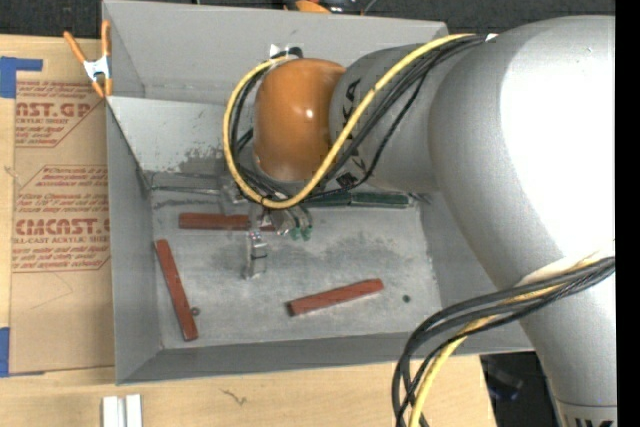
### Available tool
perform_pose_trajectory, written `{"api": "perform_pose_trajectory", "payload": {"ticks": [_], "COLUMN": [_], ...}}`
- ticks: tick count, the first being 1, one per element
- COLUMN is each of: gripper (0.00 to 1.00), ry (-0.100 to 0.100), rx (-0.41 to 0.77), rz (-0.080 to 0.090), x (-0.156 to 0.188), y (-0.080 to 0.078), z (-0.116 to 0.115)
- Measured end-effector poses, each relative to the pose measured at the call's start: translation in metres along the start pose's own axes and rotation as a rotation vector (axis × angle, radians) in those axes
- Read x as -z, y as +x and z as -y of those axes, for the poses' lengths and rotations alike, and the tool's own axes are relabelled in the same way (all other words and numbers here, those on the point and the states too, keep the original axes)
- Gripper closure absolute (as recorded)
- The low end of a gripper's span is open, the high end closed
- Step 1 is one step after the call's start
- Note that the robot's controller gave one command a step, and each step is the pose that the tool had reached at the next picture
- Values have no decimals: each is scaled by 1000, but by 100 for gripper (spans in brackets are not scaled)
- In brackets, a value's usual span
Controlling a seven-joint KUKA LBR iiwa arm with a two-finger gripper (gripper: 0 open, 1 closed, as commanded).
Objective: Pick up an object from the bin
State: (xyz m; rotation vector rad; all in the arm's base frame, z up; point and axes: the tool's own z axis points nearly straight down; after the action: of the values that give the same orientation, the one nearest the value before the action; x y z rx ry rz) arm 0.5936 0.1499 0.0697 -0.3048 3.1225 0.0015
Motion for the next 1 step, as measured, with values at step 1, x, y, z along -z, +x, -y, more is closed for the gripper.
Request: {"api": "perform_pose_trajectory", "payload": {"ticks": [1], "gripper": [100], "ry": [-2], "rx": [0], "rz": [-1], "x": [2], "y": [-1], "z": [-1]}}
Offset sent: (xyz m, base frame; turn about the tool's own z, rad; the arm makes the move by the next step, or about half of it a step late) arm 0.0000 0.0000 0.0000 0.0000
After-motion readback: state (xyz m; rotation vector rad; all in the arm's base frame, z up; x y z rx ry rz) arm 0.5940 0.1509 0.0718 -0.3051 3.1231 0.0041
